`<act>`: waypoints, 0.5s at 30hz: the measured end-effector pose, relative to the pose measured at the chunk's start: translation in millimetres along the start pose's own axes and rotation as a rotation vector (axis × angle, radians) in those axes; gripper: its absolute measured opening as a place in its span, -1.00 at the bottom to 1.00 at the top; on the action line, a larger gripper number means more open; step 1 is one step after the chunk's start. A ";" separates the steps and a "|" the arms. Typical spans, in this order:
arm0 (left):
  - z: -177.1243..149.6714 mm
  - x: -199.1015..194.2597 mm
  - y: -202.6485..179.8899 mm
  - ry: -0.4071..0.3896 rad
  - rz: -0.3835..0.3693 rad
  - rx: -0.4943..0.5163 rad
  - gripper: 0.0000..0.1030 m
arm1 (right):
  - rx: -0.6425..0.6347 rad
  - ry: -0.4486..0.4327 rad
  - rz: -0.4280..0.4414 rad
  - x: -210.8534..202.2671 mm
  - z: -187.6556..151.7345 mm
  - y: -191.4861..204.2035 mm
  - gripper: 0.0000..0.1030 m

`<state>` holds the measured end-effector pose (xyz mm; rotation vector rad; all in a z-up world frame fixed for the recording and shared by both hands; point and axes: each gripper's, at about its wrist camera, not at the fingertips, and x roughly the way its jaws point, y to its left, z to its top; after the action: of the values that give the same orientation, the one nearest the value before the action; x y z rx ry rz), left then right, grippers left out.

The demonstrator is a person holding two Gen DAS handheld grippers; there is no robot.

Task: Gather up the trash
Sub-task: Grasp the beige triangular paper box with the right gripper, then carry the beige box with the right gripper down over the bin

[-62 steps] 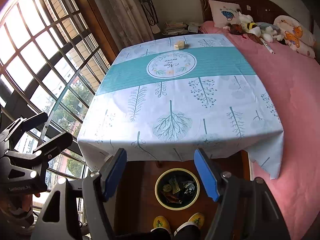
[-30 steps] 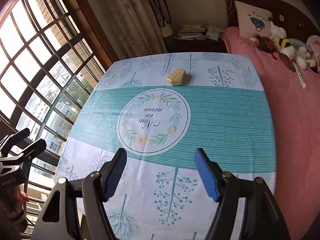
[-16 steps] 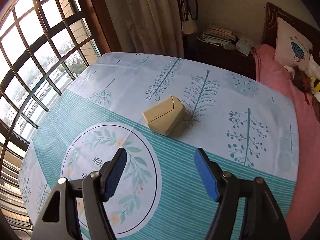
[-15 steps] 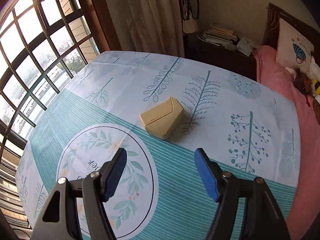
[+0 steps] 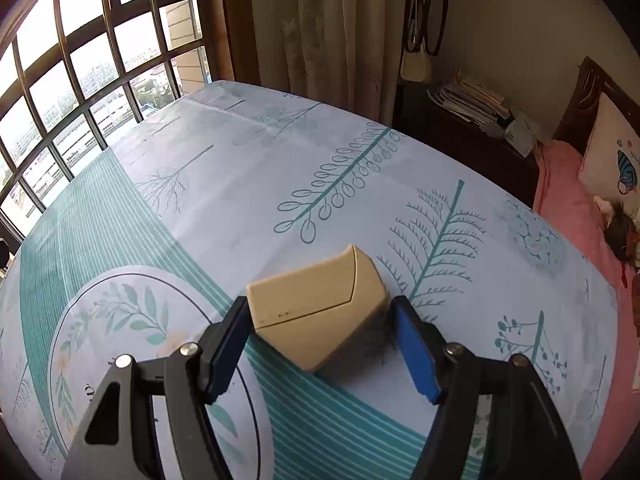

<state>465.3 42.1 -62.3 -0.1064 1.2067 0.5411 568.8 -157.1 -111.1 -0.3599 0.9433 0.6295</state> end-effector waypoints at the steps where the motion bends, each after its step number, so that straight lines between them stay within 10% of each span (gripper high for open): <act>1: 2.3 4.3 -1.2 0.006 -0.001 -0.002 0.93 | -0.003 -0.002 0.002 1.5 2.3 0.0 0.39; 15: 8.3 15.5 -1.9 0.021 -0.014 -0.037 0.93 | -0.038 0.024 0.029 -1.8 2.2 12.0 0.24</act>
<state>477.1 48.6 -73.7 -0.1525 1.2156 0.5511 561.7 -147.4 -108.6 -0.3892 0.9620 0.6713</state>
